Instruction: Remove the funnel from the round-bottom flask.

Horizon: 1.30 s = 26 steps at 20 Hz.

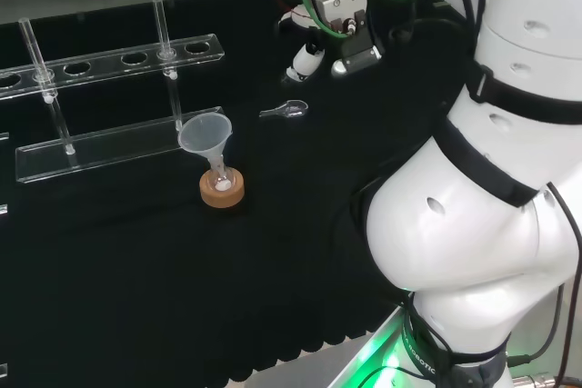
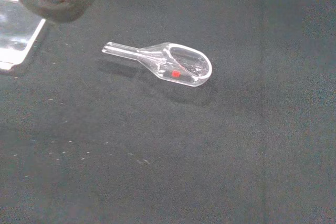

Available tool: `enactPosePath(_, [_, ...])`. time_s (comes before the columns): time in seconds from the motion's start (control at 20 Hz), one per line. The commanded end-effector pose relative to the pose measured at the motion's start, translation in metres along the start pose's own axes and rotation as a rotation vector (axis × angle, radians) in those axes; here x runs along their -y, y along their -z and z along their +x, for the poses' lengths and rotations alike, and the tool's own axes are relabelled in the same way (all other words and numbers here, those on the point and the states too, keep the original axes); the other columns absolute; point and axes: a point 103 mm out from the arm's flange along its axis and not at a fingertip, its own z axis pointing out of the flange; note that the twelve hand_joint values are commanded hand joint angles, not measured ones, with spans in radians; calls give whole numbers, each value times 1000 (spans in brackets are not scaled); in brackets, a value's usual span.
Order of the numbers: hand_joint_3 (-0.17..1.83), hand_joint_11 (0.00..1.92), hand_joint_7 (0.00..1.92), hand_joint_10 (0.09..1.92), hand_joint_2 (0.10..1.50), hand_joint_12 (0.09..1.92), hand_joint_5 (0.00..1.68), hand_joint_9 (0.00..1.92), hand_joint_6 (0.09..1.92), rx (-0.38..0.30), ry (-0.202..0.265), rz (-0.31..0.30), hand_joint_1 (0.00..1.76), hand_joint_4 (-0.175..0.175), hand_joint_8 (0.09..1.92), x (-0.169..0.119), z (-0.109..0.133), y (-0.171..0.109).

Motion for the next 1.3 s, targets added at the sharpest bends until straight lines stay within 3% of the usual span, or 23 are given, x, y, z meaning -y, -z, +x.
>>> enactPosePath(0.05, [284,334,194,624,676,1377,326,472,87,30,-9,-9,747,-8,637,33,26,15])
enactPosePath(0.2, [291,336,195,618,674,1377,322,478,87,75,-3,-16,738,-11,635,49,38,25])
enactPosePath(0.5, [298,333,121,610,674,1385,226,413,87,128,-20,25,651,-17,614,84,68,44])
enactPosePath(1.3, [263,278,7,711,663,1451,171,235,87,185,31,77,554,-10,627,136,141,68])
